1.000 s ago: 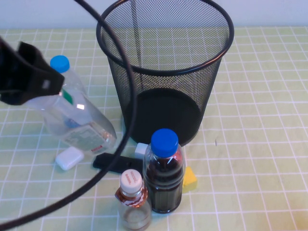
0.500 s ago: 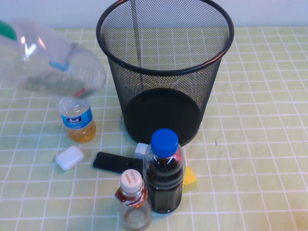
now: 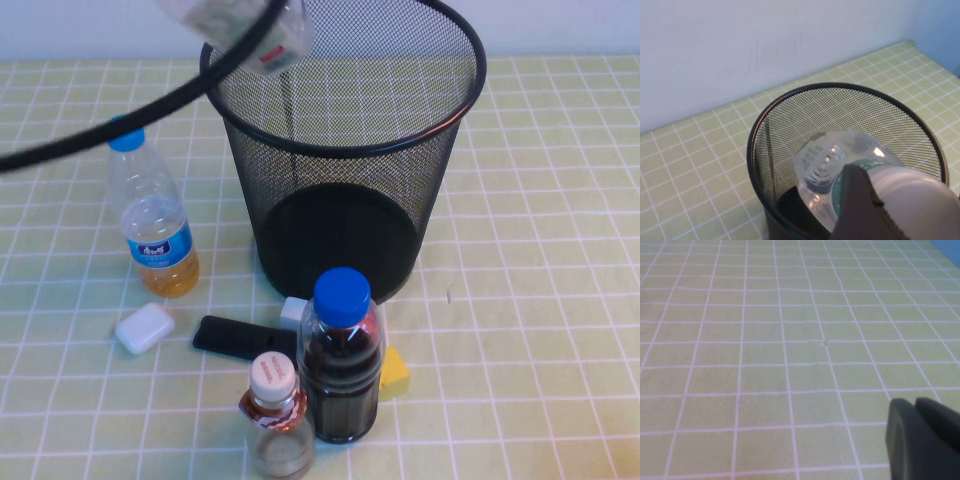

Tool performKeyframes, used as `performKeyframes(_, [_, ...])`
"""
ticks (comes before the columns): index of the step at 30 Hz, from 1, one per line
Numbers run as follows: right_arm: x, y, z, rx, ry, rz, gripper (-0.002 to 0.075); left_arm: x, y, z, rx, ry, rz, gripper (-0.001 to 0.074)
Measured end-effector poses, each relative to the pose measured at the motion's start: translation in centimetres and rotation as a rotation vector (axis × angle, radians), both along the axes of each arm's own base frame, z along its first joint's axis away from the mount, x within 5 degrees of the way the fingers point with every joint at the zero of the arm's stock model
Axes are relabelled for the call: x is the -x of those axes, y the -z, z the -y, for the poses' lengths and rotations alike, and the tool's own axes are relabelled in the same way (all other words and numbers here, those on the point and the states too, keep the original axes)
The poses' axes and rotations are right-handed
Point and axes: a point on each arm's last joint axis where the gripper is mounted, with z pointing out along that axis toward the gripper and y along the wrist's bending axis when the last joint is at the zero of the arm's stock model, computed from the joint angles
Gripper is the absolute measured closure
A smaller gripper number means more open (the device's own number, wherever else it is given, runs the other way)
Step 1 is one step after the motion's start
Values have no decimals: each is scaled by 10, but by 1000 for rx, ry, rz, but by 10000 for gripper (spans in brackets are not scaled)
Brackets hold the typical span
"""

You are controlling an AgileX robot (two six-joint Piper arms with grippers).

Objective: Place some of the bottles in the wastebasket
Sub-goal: Place the bottle in the trash can

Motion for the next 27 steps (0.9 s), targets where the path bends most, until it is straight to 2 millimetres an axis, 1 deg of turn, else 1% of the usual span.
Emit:
performKeyframes(4, [0,0,0,0,0,0,734,-47,16,25,-34,4,-61,400])
performKeyframes(8, [0,0,0,0,0,0,734,-91,41,49,-67,11,-135,400])
performKeyframes(10, [0,0,0,0,0,0,734,-107,52,59,-75,24,-176,400])
performKeyframes(13, [0,0,0,0,0,0,734,-123,69,70,-79,38,-230,400])
performKeyframes(16, [0,0,0,0,0,0,734,-136,84,77,-96,40,-270,400])
performKeyframes(19, [0,0,0,0,0,0,734,-143,94,81,-108,40,-294,400])
performKeyframes(27, [0,0,0,0,0,0,734,-142,96,80,-121,45,-311,400])
